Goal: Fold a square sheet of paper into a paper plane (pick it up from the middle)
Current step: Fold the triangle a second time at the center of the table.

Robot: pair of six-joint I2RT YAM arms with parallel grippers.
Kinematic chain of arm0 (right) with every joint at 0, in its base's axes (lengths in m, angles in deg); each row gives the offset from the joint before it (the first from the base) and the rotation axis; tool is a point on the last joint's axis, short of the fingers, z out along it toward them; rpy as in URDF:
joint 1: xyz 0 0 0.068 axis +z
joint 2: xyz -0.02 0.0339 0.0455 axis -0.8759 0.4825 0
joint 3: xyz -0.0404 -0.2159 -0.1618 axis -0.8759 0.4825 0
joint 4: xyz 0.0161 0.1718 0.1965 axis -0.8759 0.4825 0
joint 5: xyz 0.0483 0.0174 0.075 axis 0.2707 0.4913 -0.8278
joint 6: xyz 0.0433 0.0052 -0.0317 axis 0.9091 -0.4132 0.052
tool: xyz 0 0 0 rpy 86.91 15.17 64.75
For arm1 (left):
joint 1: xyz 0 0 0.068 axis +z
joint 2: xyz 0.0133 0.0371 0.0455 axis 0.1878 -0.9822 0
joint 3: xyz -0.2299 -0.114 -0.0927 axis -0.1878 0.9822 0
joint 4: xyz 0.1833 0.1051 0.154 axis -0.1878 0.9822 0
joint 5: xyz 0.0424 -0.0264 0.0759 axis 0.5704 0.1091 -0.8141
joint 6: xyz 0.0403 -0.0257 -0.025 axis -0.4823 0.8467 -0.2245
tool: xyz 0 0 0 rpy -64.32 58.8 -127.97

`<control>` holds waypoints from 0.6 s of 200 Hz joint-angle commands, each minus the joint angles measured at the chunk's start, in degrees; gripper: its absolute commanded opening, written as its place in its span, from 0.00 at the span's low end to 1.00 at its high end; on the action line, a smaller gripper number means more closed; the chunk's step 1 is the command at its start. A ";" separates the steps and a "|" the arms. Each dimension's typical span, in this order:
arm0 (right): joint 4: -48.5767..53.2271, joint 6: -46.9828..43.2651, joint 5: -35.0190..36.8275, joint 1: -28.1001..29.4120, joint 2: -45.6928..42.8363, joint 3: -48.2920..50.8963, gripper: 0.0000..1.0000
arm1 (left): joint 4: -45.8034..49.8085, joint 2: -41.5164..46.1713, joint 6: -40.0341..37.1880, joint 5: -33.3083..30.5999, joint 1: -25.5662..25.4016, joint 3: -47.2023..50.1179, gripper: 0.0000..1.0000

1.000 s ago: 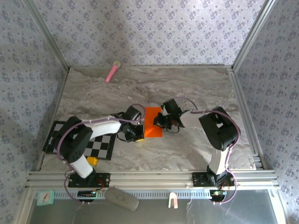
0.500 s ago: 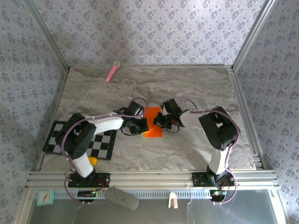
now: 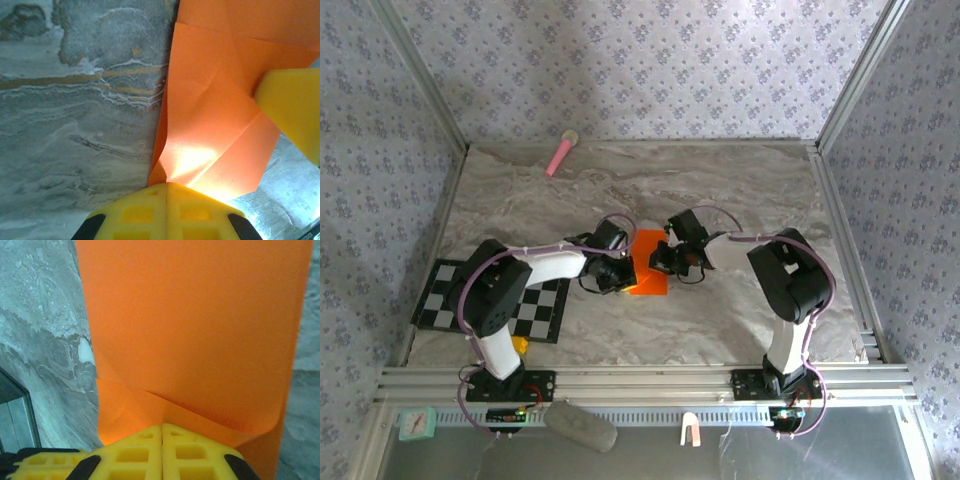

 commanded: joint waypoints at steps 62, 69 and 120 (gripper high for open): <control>4.67 -4.75 5.86 5.93 -4.70 0.01 0.05 | 3.59 -1.90 0.03 -0.89 0.11 0.93 0.00; 4.42 -4.37 6.06 6.15 -4.47 0.01 0.04 | 3.53 -1.89 0.03 -0.89 0.08 0.92 0.00; 4.00 -3.47 4.92 7.30 -1.78 -1.10 0.01 | 3.15 -1.88 0.18 -0.94 0.06 1.21 0.00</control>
